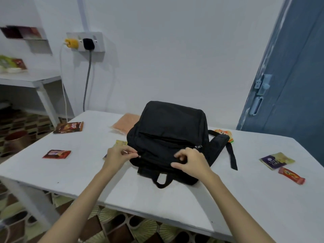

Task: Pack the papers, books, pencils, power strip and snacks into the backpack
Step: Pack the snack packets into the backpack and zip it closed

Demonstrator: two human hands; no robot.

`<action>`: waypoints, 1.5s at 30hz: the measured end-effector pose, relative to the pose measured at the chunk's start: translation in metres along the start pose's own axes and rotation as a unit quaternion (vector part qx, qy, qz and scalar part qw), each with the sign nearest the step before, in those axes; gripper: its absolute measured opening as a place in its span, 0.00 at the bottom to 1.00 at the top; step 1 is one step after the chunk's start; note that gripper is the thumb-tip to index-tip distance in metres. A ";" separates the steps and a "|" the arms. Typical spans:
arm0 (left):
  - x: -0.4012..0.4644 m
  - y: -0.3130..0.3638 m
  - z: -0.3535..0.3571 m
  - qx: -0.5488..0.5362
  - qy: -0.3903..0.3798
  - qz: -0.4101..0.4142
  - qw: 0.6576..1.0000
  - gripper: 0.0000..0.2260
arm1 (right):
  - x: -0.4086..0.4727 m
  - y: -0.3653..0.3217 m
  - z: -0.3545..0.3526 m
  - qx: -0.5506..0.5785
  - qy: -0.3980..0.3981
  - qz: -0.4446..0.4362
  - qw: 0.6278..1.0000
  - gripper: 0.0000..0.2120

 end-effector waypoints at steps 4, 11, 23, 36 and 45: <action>0.018 -0.002 -0.008 -0.025 -0.134 -0.014 0.991 0.08 | 0.029 -0.060 0.027 0.112 -0.033 -0.068 0.991 0.26; 0.059 -0.057 -0.045 0.024 -0.037 -0.022 0.999 0.10 | 0.045 -0.077 0.074 0.150 -0.142 -0.032 0.978 0.01; 0.128 -0.067 -0.006 0.027 0.056 -0.011 0.998 0.06 | 0.053 -0.071 0.067 0.171 -0.280 0.025 0.944 0.07; 0.125 -0.103 -0.026 0.013 -0.055 -0.213 0.975 0.24 | 0.070 -0.074 0.068 0.498 -0.040 0.137 0.856 0.05; 0.102 0.030 -0.019 -0.160 -0.180 0.173 0.955 0.21 | 0.083 -0.091 0.055 0.606 -0.016 0.175 0.776 0.27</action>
Point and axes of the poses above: each hand's wrist, its own x-axis towards the middle knuckle, its own z-axis out of the palm, y = z × x, the point moved 4 cm from there along x, towards the middle knuckle
